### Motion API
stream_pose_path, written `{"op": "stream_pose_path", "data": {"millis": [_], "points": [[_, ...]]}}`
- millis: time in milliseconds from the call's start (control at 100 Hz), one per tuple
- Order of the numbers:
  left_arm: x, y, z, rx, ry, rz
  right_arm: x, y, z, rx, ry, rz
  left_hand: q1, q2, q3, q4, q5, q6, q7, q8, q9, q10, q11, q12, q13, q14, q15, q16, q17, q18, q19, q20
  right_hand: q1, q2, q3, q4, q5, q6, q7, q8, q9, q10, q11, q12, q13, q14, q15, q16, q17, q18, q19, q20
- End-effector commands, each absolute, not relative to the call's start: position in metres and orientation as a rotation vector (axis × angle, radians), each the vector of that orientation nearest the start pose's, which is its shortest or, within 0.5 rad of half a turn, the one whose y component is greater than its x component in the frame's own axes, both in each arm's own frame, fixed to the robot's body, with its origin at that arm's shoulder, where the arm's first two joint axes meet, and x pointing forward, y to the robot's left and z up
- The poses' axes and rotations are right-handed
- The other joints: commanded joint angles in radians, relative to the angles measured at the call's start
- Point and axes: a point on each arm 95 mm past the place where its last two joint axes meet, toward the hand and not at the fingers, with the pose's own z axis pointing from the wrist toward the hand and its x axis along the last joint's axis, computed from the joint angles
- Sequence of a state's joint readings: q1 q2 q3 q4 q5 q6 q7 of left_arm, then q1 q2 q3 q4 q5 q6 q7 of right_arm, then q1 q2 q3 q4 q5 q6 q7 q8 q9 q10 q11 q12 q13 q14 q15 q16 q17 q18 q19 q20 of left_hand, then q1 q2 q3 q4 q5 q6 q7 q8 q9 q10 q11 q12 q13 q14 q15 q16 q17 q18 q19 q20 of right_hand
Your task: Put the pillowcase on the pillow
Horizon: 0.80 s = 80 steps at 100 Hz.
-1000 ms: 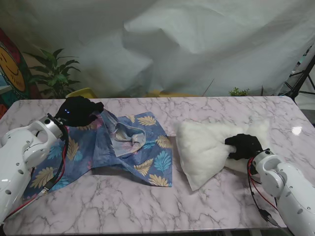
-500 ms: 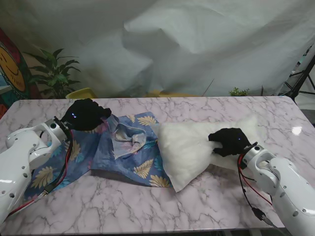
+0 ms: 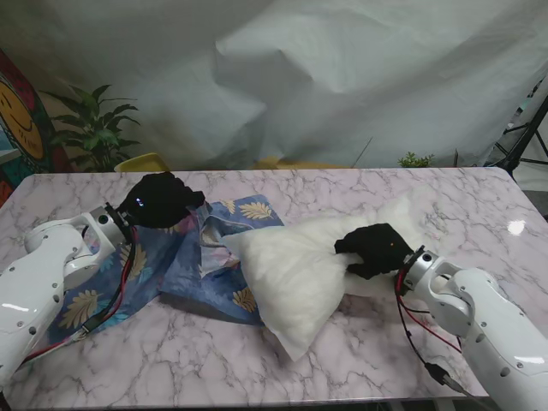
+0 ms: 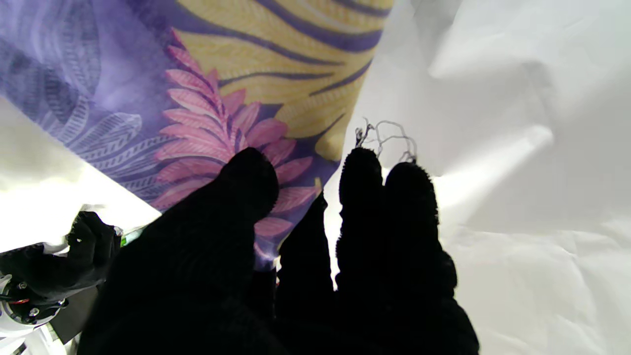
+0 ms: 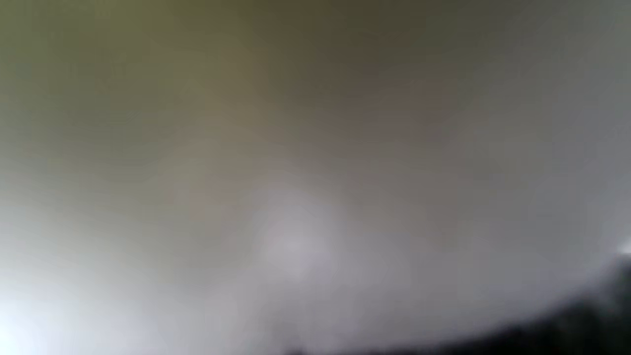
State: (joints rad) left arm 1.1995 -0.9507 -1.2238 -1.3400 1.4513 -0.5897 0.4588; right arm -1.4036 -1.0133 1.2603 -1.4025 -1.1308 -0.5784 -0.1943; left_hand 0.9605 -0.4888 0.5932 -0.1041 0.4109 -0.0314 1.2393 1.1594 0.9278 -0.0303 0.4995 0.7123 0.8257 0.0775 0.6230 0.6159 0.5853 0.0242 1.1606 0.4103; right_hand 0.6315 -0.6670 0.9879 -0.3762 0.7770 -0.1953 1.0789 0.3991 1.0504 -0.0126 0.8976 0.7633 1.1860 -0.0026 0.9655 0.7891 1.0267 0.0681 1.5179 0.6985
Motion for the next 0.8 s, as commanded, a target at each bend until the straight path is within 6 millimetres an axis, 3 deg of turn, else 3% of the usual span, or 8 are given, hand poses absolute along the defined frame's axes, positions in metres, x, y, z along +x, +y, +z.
{"op": "stream_pose_path", "data": {"millis": [0, 370, 790], "points": [[0.479, 0.060, -0.225, -0.226, 1.705, -1.538, 0.438, -0.029, -0.298, 0.681, 1.763, 1.738, -0.003, -0.008, 0.014, -0.028, -0.007, 0.000, 0.033, 0.014, 0.017, -0.010, -0.010, 0.013, 0.013, 0.014, -0.003, -0.007, -0.022, -0.056, -0.015, 0.010, 0.159, 0.184, 0.191, 0.103, 0.055, -0.202, 0.194, 0.086, 0.036, -0.035, 0.094, 0.037, 0.081, -0.127, 0.180, 0.026, -0.001, -0.386, 0.065, 0.021], [0.480, 0.055, -0.229, -0.177, 1.753, -1.593, 0.473, -0.012, -0.305, 0.662, 1.822, 1.795, -0.014, -0.015, 0.026, -0.030, -0.003, -0.010, 0.031, 0.016, 0.018, -0.018, -0.005, 0.006, 0.012, 0.009, -0.002, -0.013, -0.025, -0.060, -0.018, 0.011, 0.160, 0.186, 0.187, 0.104, 0.055, -0.201, 0.190, 0.094, 0.035, -0.032, 0.089, 0.041, 0.080, -0.124, 0.180, 0.027, -0.001, -0.383, 0.068, 0.020], [0.466, 0.038, -0.242, -0.148, 1.778, -1.655, 0.521, 0.020, -0.306, 0.712, 1.788, 1.854, -0.038, -0.019, 0.049, -0.039, -0.003, -0.021, 0.031, 0.013, 0.021, -0.022, -0.007, 0.001, 0.014, 0.003, -0.009, -0.022, -0.027, -0.062, -0.023, 0.010, 0.159, 0.194, 0.173, 0.106, 0.048, -0.204, 0.178, 0.092, 0.032, -0.033, 0.083, 0.043, 0.077, -0.123, 0.175, 0.026, -0.005, -0.381, 0.065, 0.018]]}}
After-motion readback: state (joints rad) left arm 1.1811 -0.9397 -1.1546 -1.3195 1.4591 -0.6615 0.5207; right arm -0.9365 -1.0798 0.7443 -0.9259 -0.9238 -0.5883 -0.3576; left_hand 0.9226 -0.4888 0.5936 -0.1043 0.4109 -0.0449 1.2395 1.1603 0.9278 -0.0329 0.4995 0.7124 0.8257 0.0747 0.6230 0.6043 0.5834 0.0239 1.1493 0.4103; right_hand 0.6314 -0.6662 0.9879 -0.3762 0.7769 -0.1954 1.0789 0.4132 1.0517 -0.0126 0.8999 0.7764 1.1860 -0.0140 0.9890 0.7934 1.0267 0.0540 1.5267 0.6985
